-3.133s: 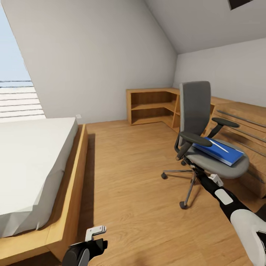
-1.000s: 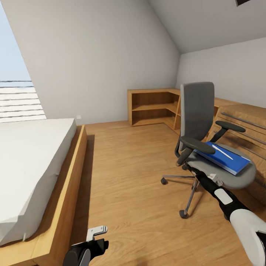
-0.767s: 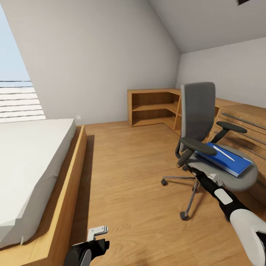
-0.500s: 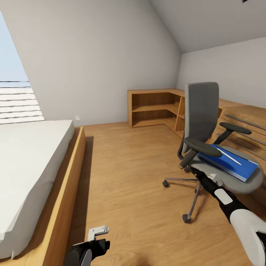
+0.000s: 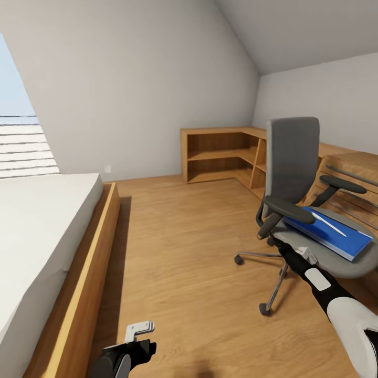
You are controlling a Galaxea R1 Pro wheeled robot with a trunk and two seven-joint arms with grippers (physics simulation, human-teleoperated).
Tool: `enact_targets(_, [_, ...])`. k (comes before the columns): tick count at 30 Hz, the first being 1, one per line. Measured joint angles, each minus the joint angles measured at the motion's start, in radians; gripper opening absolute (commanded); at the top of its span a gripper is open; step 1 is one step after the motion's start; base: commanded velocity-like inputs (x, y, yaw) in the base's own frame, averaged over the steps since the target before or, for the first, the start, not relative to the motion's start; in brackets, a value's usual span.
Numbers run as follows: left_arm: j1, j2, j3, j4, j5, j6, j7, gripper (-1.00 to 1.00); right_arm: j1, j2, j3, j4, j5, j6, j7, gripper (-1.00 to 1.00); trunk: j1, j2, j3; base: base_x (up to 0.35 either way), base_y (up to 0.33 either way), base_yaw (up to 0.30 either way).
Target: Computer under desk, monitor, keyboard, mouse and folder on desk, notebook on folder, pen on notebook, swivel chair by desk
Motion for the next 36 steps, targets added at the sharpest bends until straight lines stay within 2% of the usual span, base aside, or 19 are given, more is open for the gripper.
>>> enact_targets(11, [0.0, 0.0, -0.019, 0.001, 0.0, -0.001, -0.004, 1.0, 0.0, -0.002, 0.0, -0.001, 0.0, 0.0, 0.0, 1.0, 0.0, 0.0, 0.0, 0.069, -0.033, 0.0])
enact_targets(29, [0.0, 0.0, -0.024, 0.012, 0.0, 0.0, -0.007, 1.0, 0.0, -0.003, 0.0, -0.002, -0.002, 0.004, 0.0, 1.0, 0.0, 0.0, 0.0, 0.045, -0.003, 0.0])
enact_targets(36, [0.0, 0.0, -0.024, 0.012, 0.0, 0.0, -0.006, 1.0, 0.0, -0.001, 0.001, -0.002, -0.003, 0.003, 0.0, 1.0, 0.001, 0.0, 0.0, -0.208, 0.0, 0.0])
